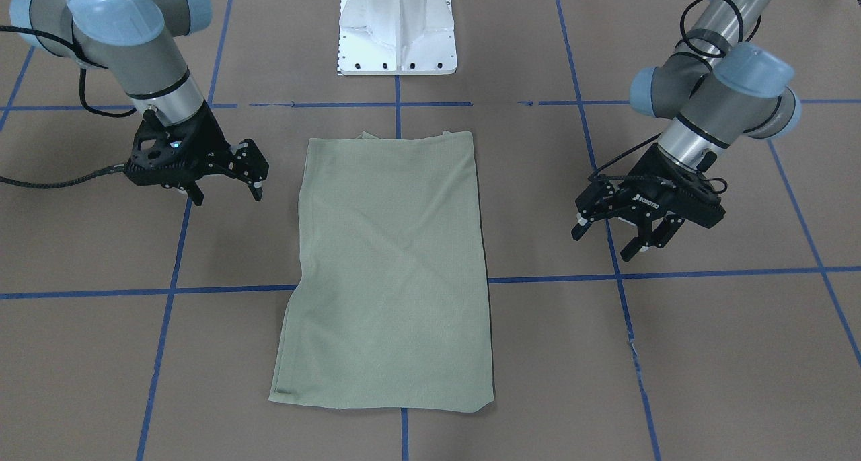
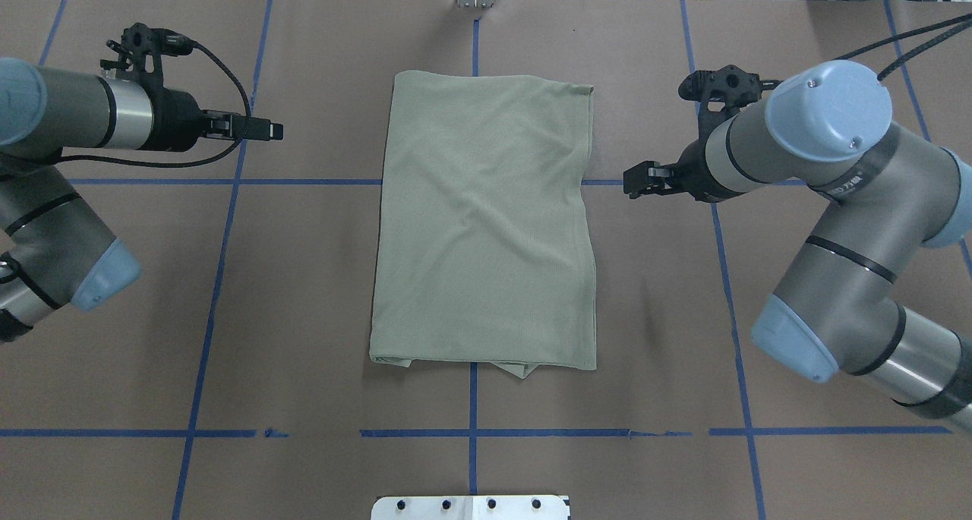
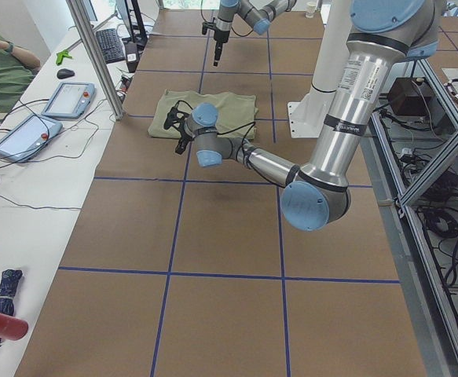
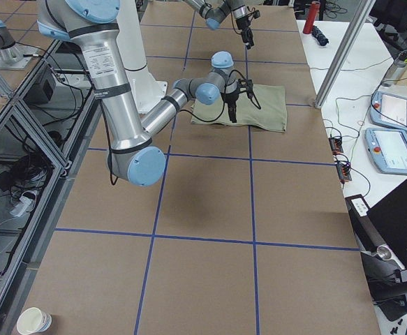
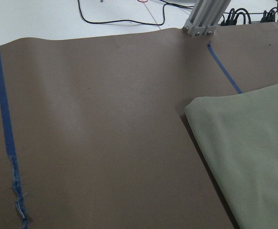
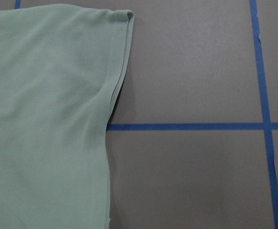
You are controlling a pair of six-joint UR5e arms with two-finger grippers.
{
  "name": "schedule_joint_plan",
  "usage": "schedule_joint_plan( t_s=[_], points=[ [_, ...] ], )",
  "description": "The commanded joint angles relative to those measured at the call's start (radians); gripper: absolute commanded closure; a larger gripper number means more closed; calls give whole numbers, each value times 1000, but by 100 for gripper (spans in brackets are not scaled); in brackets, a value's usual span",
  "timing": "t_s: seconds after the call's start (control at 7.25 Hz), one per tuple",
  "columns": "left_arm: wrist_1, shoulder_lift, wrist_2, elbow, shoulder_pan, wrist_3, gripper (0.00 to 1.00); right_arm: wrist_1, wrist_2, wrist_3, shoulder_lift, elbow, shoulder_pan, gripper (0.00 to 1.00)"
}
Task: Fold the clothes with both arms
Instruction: 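Move both grippers down beside the shirt's end nearest the robot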
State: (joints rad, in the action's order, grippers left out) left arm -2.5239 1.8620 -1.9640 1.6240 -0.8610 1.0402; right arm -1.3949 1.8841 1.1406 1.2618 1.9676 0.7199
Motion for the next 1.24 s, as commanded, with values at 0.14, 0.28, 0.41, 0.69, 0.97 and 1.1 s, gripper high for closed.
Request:
schedule_joint_plan(
  t_s=[0.14, 0.28, 0.41, 0.69, 0.97, 1.1],
  points=[
    [71, -169, 39, 316, 140, 265, 0, 303, -64, 284, 195, 106, -100, 0],
    [74, -202, 110, 364, 204, 331, 0, 363, -104, 347, 238, 125, -128, 0],
    [76, -201, 181, 376, 268, 404, 0, 362, -135, 407, 243, 143, -152, 0],
    [166, -158, 259, 390, 324, 484, 0, 361, -241, 482, 243, 149, -226, 0],
    [214, -123, 360, 387, 409, 614, 0, 359, -270, 543, 242, 152, -247, 0],
    [215, -122, 413, 383, 449, 689, 1, 358, -289, 562, 242, 152, -261, 1]
  ],
)
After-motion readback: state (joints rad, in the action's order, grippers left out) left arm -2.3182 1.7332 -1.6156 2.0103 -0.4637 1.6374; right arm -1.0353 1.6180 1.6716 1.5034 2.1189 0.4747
